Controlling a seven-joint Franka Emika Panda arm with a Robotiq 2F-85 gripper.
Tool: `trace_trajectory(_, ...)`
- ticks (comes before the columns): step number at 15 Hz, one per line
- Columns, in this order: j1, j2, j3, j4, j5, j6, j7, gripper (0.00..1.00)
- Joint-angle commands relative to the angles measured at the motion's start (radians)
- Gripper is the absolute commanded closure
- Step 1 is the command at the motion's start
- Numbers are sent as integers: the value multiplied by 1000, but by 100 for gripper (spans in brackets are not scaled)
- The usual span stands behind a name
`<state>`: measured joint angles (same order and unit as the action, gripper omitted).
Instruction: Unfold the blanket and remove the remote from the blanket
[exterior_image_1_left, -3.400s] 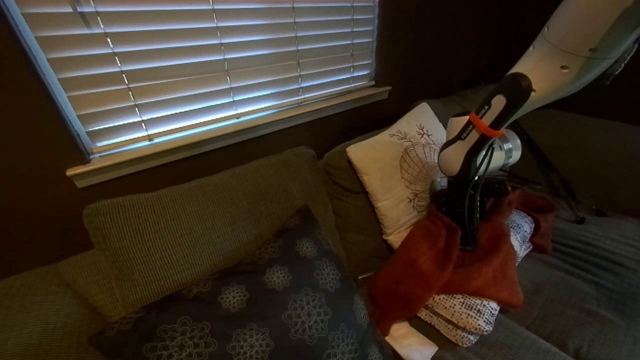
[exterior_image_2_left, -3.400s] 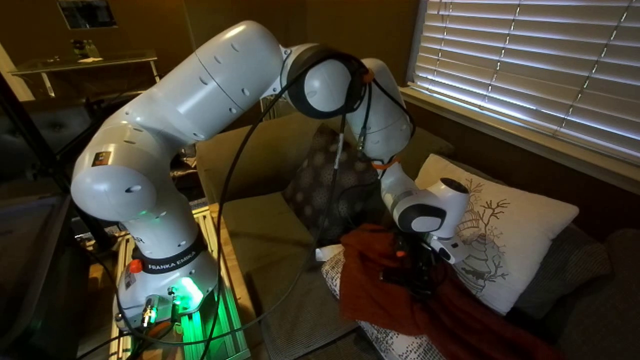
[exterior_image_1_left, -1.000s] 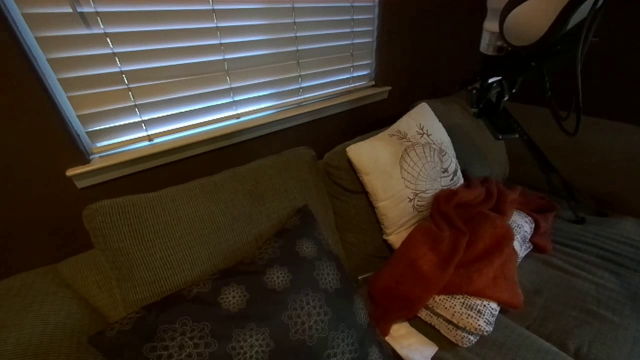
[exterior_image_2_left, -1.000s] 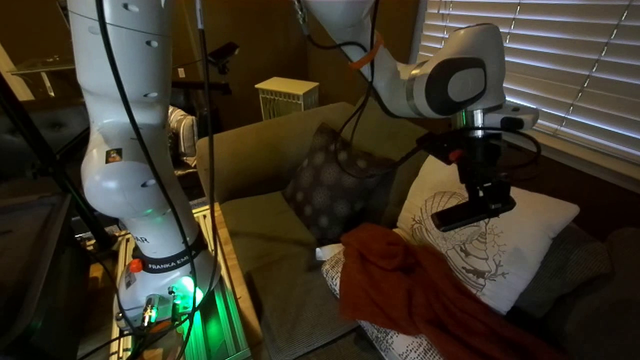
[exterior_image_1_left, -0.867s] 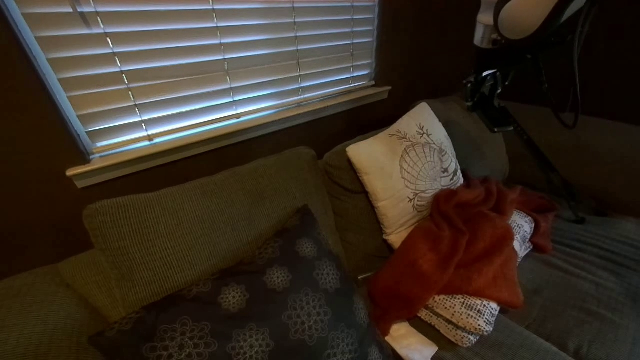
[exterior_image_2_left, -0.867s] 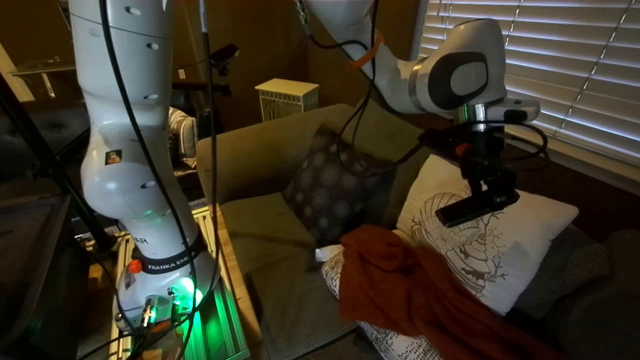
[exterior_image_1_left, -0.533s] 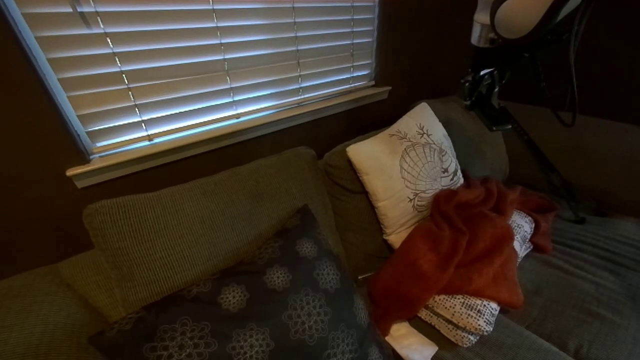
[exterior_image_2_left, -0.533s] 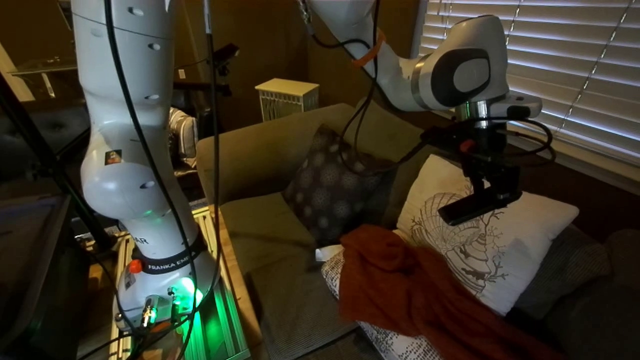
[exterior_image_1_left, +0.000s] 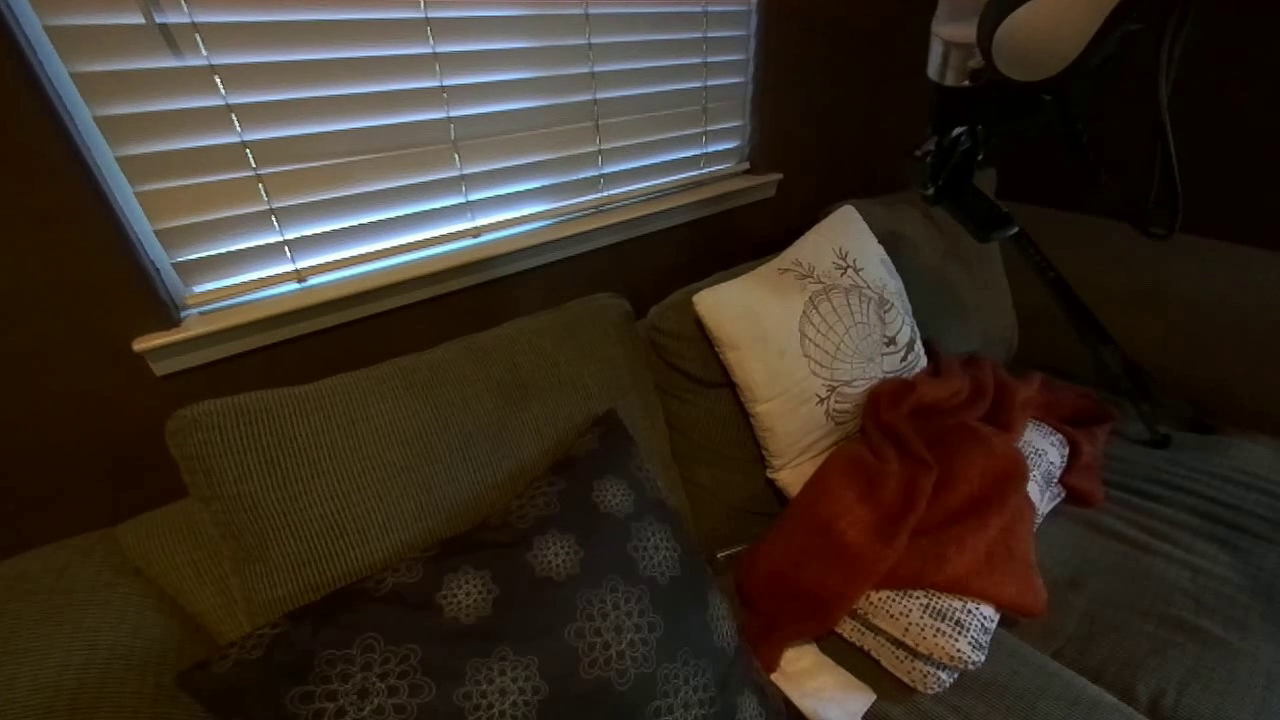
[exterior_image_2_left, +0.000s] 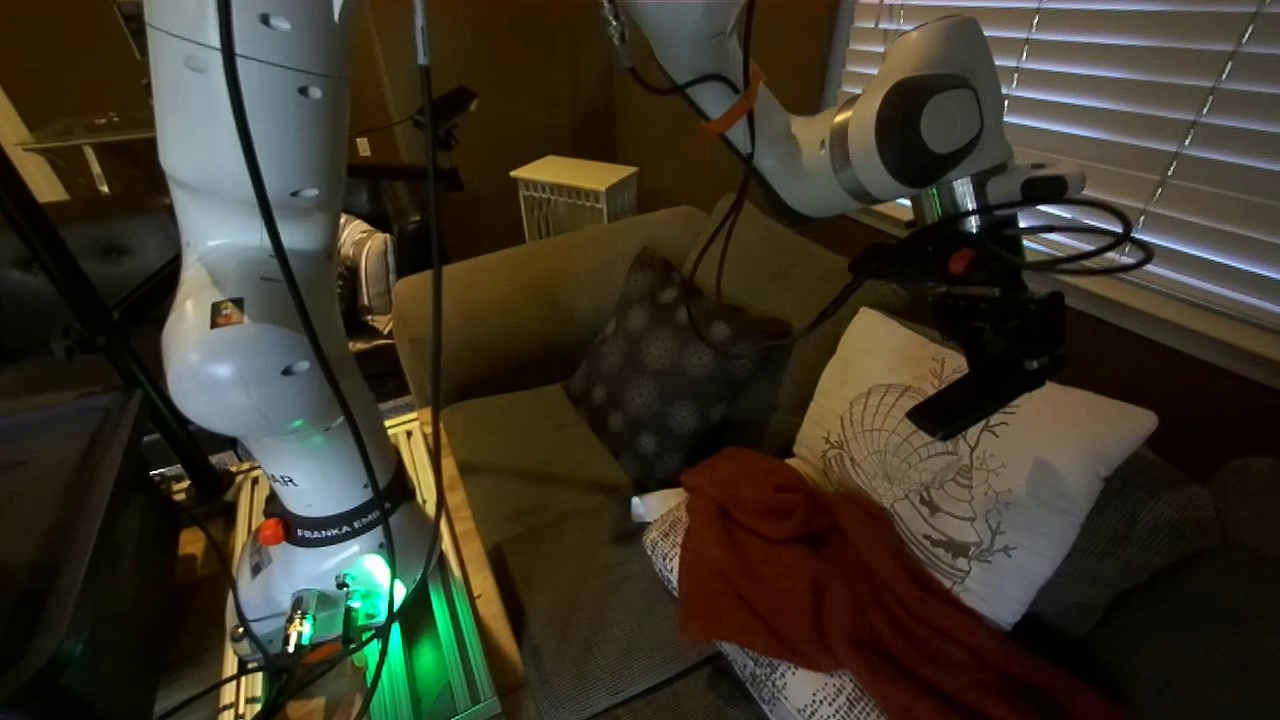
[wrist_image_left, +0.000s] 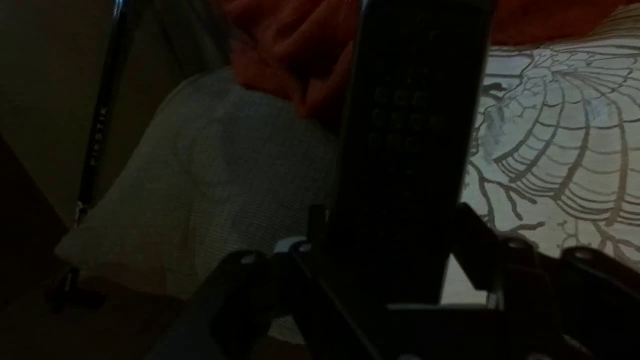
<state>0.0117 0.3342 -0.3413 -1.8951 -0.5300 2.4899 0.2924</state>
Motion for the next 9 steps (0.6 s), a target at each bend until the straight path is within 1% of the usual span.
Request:
trace_trajectory(1,-8,44,20,103,-117,-2,-51,62)
trace_trajectory(3,-28,69,48,150,-119,26,-113,62)
trace_trajectory(7,-73,137,114,248,-60,84,-294,62)
trace_trajectory(9,-91,174,147,301,-35,87,-384,62)
